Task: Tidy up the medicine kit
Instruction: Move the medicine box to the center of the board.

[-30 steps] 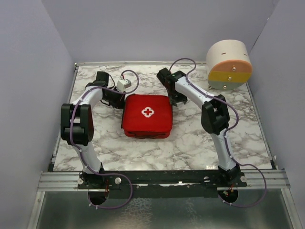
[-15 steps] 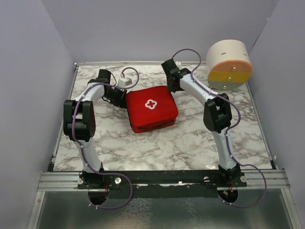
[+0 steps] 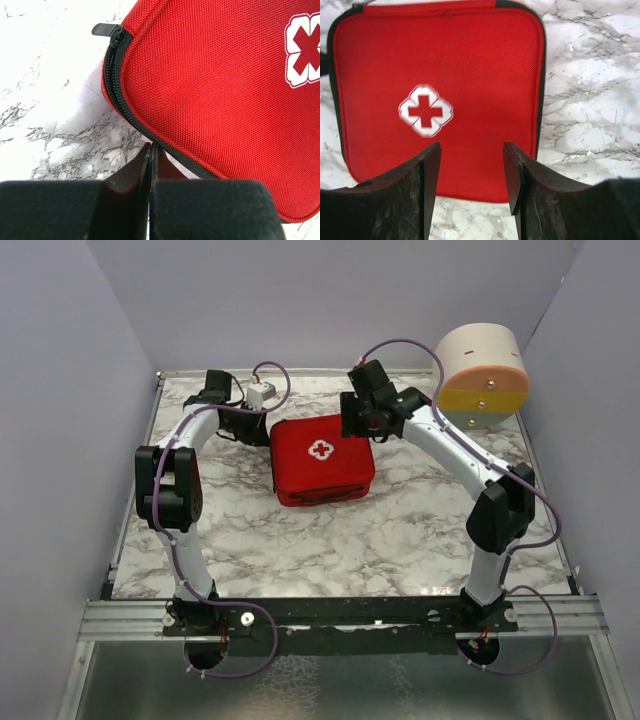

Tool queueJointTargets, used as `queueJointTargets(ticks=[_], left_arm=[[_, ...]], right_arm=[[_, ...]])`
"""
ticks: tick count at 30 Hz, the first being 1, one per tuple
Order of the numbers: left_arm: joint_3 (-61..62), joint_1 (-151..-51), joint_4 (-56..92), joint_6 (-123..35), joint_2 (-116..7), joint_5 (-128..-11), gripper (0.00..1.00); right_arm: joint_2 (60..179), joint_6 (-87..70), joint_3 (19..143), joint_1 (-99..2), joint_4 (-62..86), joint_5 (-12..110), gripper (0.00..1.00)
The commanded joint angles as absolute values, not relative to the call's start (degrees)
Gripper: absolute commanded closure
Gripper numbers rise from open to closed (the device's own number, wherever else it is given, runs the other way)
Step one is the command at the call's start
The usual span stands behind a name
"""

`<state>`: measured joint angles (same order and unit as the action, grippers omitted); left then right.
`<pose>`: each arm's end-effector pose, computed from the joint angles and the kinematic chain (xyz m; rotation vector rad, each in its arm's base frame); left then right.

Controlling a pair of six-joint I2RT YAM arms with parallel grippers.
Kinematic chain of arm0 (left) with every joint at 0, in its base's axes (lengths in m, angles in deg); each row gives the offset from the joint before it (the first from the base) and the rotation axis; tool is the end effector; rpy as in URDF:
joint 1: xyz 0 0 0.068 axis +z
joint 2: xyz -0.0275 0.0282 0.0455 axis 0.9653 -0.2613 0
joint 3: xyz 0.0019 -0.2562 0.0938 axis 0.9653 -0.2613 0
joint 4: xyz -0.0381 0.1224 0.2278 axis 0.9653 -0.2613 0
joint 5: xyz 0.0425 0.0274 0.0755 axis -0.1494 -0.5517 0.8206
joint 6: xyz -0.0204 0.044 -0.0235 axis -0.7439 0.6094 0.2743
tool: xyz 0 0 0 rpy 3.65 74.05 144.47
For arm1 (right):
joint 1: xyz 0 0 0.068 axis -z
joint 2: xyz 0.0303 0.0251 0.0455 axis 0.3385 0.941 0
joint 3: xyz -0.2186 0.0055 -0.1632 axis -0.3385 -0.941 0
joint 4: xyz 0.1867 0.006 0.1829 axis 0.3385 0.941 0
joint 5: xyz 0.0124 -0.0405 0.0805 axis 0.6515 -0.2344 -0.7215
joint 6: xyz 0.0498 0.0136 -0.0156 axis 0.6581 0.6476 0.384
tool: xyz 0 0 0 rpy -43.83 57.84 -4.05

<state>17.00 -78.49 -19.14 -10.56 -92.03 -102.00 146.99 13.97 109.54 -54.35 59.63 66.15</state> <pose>0.4197 -0.0499 0.2243 0.7695 2.2889 -0.7747 0.3489 0.2330 0.3156 -0.0489 2.4983 0.2548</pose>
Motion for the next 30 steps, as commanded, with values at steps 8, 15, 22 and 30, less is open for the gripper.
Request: queueJointTargets(ticks=[8,15,22,30], left_arm=[[16.69,-79.07,-17.51,-11.67,-92.88,-106.31,1.00],[16.94,-79.07,-17.56,-11.79,-93.01,-106.37,1.00],[16.97,-79.11,-17.52,-12.34,-93.54,-107.01,1.00],[16.95,-79.07,-17.51,-12.43,-93.58,-107.36,1.00]], right_arm=[[136.96,-27.56,93.28,-67.00,38.12,54.62,0.42],[131.44,-36.29,81.79,-72.25,32.45,56.59,0.44],[130.59,-38.77,75.01,-73.02,22.75,59.92,0.43],[135.63,-39.03,75.83,-74.19,20.58,57.53,0.45]])
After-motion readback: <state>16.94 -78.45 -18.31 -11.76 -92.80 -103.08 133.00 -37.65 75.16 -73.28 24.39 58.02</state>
